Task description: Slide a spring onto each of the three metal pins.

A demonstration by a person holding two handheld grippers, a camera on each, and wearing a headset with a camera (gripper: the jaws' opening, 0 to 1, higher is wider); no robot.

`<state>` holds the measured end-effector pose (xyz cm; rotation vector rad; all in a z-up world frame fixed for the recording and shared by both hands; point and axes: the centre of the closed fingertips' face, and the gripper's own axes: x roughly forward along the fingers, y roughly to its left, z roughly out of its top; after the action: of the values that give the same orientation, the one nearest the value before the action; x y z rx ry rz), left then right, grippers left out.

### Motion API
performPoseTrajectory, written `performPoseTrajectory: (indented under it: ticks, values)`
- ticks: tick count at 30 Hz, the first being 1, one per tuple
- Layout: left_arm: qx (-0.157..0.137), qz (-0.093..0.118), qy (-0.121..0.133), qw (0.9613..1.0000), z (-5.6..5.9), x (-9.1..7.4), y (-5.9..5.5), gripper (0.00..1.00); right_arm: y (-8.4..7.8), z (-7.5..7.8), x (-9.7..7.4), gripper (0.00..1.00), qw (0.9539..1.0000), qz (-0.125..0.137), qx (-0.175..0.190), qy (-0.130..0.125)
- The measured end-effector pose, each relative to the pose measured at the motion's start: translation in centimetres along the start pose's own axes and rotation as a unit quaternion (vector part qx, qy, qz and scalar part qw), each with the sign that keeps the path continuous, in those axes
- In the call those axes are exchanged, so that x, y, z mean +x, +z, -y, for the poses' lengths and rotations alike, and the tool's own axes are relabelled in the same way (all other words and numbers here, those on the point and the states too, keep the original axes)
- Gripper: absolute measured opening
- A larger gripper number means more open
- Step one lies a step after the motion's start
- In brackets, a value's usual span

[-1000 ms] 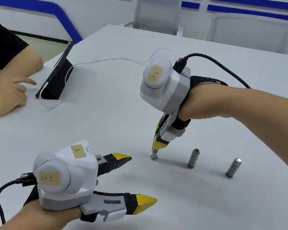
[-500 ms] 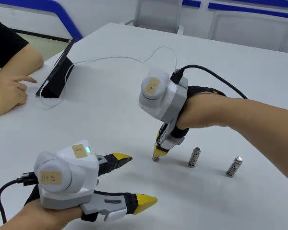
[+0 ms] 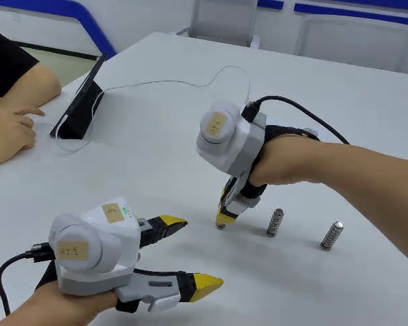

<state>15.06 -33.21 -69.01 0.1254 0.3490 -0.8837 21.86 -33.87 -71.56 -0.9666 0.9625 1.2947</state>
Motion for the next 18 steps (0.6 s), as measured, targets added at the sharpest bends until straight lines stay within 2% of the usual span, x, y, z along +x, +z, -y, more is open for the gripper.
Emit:
performPoseTrajectory:
  ticks: [10,18]
  values:
    - [0.001,-0.001,0.003,1.0000,-0.2,0.0,0.1,0.65,-0.5,0.3,-0.6,0.23,0.9999,0.011,0.004,-0.007]
    - [0.003,0.000,0.003,1.0000,-0.4,0.1,0.5,0.65,-1.4,0.6,-1.2,0.29,0.9993,0.028,0.021,-0.013]
